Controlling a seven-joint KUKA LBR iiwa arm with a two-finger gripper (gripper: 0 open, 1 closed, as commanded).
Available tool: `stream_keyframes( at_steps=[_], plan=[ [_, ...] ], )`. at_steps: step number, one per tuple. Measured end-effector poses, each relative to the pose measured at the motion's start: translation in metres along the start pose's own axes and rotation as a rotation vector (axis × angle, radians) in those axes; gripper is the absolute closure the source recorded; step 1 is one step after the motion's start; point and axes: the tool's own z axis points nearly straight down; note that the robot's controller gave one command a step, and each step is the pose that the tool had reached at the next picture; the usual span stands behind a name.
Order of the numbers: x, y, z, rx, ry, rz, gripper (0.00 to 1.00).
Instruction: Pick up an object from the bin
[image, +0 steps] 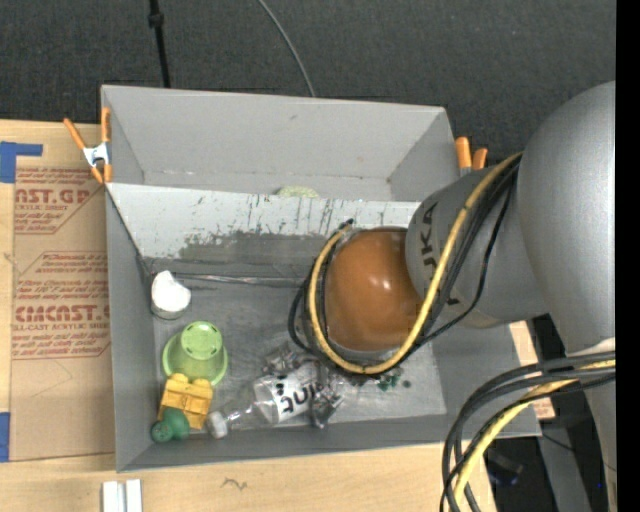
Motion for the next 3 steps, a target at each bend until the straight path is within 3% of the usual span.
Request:
stream_keyframes(
  at_steps=[2, 3],
  plan=[
    [0.001, 0.001, -0.008, -0.006, 0.008, 0.001, 1.00],
    [0.002, 0.002, -0.029, -0.010, 0.014, 0.000, 1.00]
  ],
)
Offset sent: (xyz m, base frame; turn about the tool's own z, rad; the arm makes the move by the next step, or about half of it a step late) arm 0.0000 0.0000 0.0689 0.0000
